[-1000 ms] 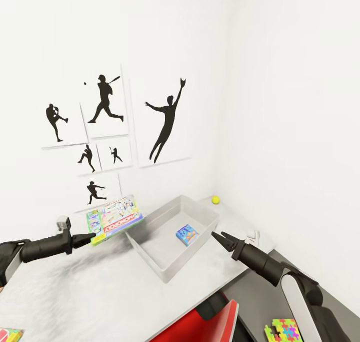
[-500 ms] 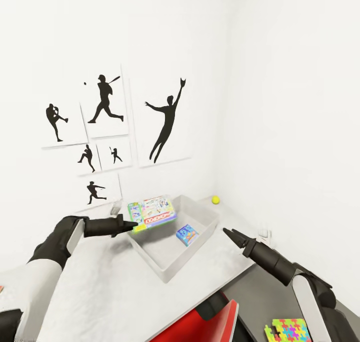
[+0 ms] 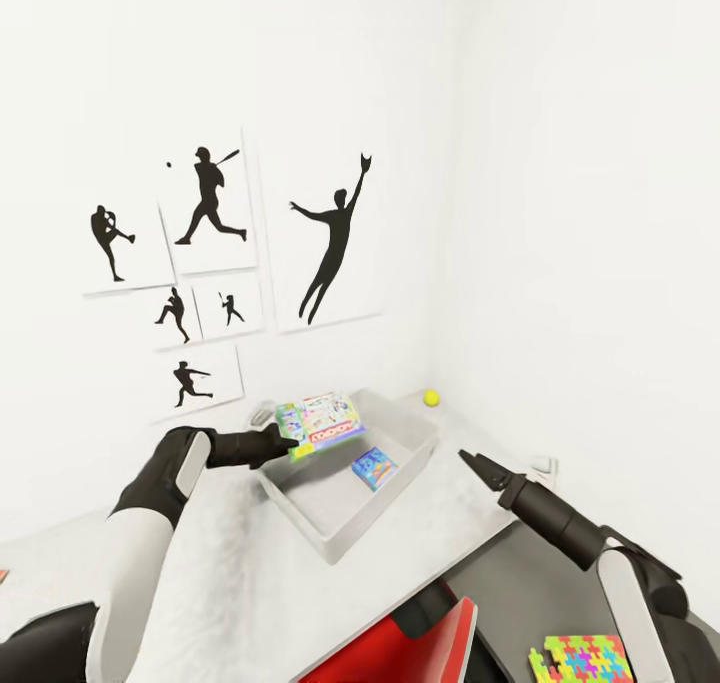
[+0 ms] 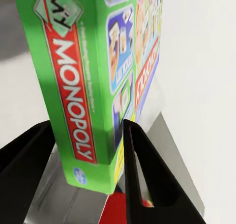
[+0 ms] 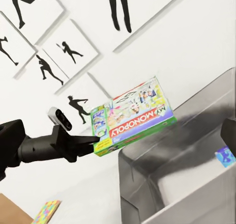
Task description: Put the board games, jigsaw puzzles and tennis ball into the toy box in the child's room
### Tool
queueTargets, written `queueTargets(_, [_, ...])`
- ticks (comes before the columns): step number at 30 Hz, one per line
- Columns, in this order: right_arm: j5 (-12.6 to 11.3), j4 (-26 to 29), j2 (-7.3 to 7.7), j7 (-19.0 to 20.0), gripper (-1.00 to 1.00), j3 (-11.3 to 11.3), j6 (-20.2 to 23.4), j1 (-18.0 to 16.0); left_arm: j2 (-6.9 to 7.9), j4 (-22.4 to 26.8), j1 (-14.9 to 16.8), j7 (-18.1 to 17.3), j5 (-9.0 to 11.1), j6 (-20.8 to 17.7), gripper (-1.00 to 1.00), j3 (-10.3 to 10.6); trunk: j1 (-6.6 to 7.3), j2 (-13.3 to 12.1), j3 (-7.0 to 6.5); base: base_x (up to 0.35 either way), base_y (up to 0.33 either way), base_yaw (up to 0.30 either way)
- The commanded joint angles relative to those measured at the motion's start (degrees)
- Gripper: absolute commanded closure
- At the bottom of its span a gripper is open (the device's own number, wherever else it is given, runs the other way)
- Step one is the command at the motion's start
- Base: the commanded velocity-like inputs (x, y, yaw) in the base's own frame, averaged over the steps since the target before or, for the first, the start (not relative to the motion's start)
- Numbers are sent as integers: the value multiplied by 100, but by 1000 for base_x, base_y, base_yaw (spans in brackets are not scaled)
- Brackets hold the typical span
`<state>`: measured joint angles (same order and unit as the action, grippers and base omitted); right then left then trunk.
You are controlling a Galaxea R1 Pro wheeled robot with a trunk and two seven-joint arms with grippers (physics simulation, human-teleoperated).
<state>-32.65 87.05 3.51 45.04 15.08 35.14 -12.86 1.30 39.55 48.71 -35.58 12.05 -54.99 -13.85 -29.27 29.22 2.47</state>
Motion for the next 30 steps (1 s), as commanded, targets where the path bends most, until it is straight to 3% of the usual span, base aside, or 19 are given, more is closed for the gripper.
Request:
queueTargets(1, [-33, -1, 0, 5, -100, 49, 50, -6, -24, -45, 7, 125, 32, 0, 100, -116, -3, 12, 20, 0, 0, 0])
queueTargets(7, [-39, -4, 0, 5, -100, 216, 77, -5, -48, -249, 7, 571, 28, 72, 100, -290, -3, 12, 74, 0, 0, 0])
queueTargets(17, [-33, -9, 0, -8, -100, 240, 80, -6, -91, -280, 7, 1112, 38, 49, 100, -304, -3, 12, 168, 0, 0, 0])
queueTargets(23, [-31, -12, 0, -12, -100, 240, 80, -6, -319, -281, 95, 1238, 38, -25, 100, -287, -3, 12, 225, 0, 0, 0])
queueTargets(26, [-31, -13, 1, -6, -100, 240, 80, -6, -485, -281, 279, 1322, 25, -235, 100, -283, -3, 12, 253, 0, 0, 0])
queueTargets(30, [-31, -13, 0, -5, -100, 241, 80, -6, -592, -281, 461, 1561, 30, -349, 100, -284, -3, 12, 291, 0, 0, 0])
